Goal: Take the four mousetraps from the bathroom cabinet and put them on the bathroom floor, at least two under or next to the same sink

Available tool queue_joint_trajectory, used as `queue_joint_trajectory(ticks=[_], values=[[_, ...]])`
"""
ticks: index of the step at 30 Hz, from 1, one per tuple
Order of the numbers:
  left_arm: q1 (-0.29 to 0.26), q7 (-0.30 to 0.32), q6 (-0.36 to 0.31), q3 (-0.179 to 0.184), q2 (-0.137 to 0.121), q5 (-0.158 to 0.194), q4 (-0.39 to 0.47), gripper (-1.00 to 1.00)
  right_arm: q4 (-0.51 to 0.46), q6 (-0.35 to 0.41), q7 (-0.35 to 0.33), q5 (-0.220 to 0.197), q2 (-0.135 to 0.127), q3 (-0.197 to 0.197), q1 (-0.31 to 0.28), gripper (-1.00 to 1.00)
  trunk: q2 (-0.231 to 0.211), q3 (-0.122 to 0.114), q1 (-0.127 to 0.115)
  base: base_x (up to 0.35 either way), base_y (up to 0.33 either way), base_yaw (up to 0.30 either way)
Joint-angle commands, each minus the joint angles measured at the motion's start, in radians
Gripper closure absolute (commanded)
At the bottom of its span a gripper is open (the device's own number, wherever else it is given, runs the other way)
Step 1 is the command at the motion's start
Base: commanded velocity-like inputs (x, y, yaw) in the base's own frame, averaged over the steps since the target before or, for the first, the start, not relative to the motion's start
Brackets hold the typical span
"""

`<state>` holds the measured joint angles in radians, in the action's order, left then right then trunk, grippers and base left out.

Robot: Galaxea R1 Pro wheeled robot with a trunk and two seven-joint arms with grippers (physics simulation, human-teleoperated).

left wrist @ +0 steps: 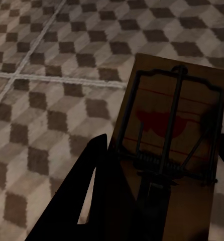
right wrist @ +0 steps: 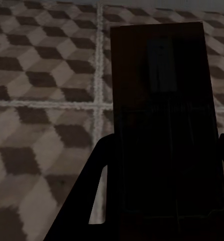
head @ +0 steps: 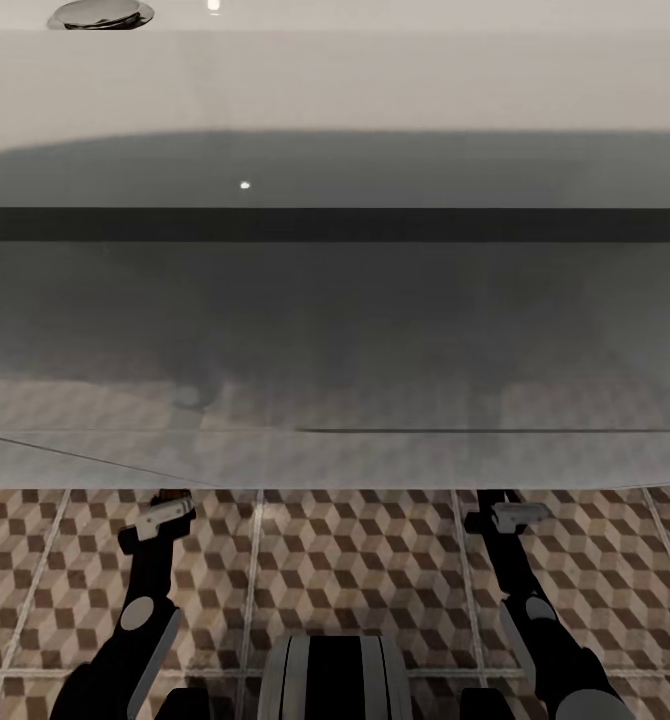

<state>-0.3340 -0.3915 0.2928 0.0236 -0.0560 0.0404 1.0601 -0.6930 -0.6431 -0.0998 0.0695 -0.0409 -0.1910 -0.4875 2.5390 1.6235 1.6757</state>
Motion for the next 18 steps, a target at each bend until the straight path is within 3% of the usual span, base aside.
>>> queue_joint_trajectory(ticks=[1,9,14,18], values=[[0.0,-0.004,0.003,0.002,-0.001,0.003,0.004,1.0,0.0,-0.003,-0.009,0.006,0.001,-0.006,-0.001,1.0,0.0,0.0,0.0,0.0,0.0,0.0],[0.0,-0.004,0.002,0.003,0.0,0.003,0.032,1.0,-0.012,-0.006,-0.009,0.005,0.001,-0.004,-0.005,1.0,0.0,0.0,0.0,0.0,0.0,0.0],[0.0,-0.004,0.002,0.004,0.015,0.002,0.034,1.0,-0.014,-0.006,-0.009,0.005,0.001,-0.004,-0.005,1.0,0.0,0.0,0.0,0.0,0.0,0.0],[0.0,-0.004,0.001,0.004,0.02,-0.024,0.034,1.0,-0.033,-0.006,-0.009,0.005,0.001,-0.006,-0.005,1.0,0.0,0.0,0.0,0.0,0.0,0.0]])
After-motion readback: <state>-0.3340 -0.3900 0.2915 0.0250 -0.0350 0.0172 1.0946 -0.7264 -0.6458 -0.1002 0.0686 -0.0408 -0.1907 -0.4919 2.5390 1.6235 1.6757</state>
